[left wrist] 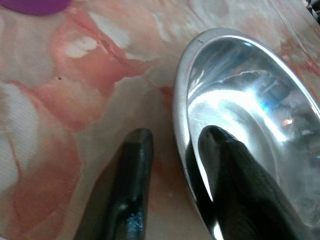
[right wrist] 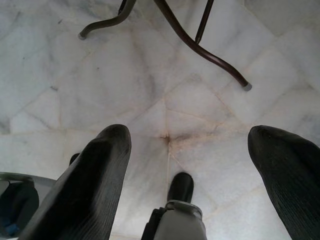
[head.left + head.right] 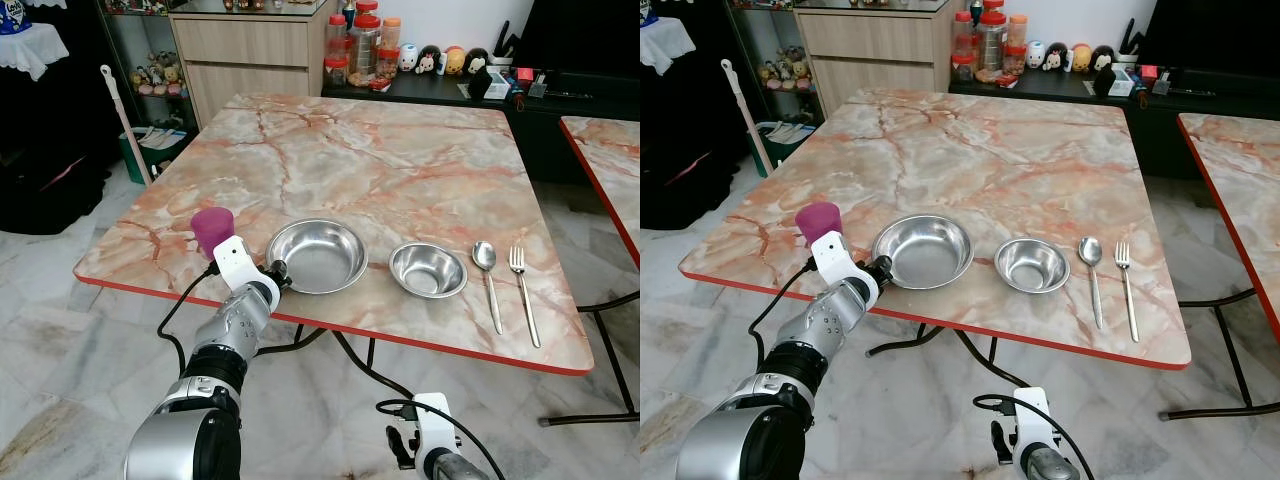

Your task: Setting the table

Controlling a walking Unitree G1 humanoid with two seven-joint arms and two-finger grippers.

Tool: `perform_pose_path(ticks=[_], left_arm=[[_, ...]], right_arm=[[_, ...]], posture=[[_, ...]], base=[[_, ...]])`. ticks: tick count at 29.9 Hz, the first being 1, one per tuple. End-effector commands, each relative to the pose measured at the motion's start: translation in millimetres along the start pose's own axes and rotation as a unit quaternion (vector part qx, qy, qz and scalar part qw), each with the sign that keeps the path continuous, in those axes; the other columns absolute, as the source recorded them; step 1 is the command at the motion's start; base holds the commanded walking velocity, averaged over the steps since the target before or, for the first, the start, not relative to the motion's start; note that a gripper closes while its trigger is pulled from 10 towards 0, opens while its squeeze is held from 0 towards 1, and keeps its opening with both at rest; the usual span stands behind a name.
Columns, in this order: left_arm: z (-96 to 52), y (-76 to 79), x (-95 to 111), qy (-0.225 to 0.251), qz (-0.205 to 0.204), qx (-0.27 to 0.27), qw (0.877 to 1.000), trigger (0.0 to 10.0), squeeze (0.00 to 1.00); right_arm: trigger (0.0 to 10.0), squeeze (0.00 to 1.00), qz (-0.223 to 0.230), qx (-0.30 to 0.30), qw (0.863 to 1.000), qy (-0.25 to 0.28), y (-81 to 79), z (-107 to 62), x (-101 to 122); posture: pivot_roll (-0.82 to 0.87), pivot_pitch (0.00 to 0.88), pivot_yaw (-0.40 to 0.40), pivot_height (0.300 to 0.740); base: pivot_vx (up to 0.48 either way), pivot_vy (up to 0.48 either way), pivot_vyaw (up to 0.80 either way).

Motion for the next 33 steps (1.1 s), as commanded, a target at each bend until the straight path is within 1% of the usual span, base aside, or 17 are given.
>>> perform_pose_path(ticks=[1, 9, 14, 18, 24, 27, 29, 30, 31, 33], left_arm=[[0.8, 2.1, 0.4, -0.007, 0.01, -0.003, 1.0, 0.0, 0.0], [-0.5, 7.1, -0.8, -0.016, 0.022, -0.019, 0.999, 0.0, 0.0], [-0.8, 7.8, -0.5, -0.016, 0.021, -0.021, 0.999, 0.0, 0.0], [-3.4, 8.2, 2.9, -0.006, 0.02, -0.029, 0.999, 0.0, 0.0], [-8.4, 0.8, 0.4, 0.0, 0.018, -0.034, 0.999, 0.0, 0.0], [-11.3, 2.4, 2.9, 0.012, 0.012, -0.048, 0.999, 0.0, 0.0], [-18.5, 15.1, 14.4, 0.048, -0.004, -0.095, 0.994, 0.0, 0.0], [-18.5, 15.1, 14.4, 0.048, -0.004, -0.095, 0.994, 0.0, 0.0], [-29.7, 29.0, 30.7, 0.09, -0.023, -0.144, 0.985, 0.0, 0.0], [-38.2, 35.4, 42.8, 0.119, -0.035, -0.17, 0.978, 0.0, 0.0]], right_arm=[[10.0, 0.0, 0.006, 0.002, 1.0, 0.002, -1.8, 0.7, 2.7], [10.0, 0.0, 0.008, 0.006, 1.0, 0.003, -5.0, 1.3, 4.4], [10.0, 0.0, 0.008, 0.006, 1.0, 0.002, -5.2, 1.4, 4.4], [10.0, 0.0, 0.008, 0.007, 1.0, 0.0, -6.0, 1.3, 3.4], [10.0, 0.0, 0.005, 0.008, 1.0, -0.001, -5.9, 1.2, 2.7], [10.0, 0.0, 0.004, 0.008, 1.0, -0.001, -5.7, 1.2, 2.8], [10.0, 0.0, 0.002, 0.009, 1.0, 0.0, -5.5, 1.4, 4.0], [10.0, 0.0, 0.002, 0.009, 1.0, 0.0, -5.5, 1.4, 4.0], [10.0, 0.0, 0.0, 0.009, 1.0, 0.0, -5.3, 1.5, 4.4], [10.0, 0.0, -0.002, 0.01, 1.0, 0.0, -5.2, 1.4, 4.3]], posture=[[0.03, 0.0, 0.018, 0.731], [0.04, 0.0, 0.022, 0.731], [0.04, 0.0, 0.022, 0.731], [0.04, 0.0, 0.022, 0.731], [0.04, 0.0, 0.019, 0.731], [0.04, 0.0, 0.017, 0.731], [0.05, 0.0, 0.012, 0.731], [0.05, 0.0, 0.012, 0.731], [0.05, 0.0, 0.01, 0.731], [0.06, 0.0, 0.007, 0.731]], base=[[0.0, 0.0, 0.0], [0.0, 0.0, 0.0], [0.0, 0.0, 0.0], [0.0, 0.0, 0.0], [0.0, 0.0, 0.0], [0.0, 0.0, 0.0], [0.0, 0.0, 0.0], [0.0, 0.0, 0.0], [0.0, 0.0, 0.0], [0.0, 0.0, 0.0]])
Point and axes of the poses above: a point about 5 cm out from each wrist's last joint towards the gripper, its own z axis pointing out of the wrist towards the gripper, its own x axis along the axis of the wrist's last joint, y = z × x, the point moved 6 cm from there along z, pointing out of the wrist towards the gripper, and after that the axes turned 6 degrees about -z, right-handed, at the moved point
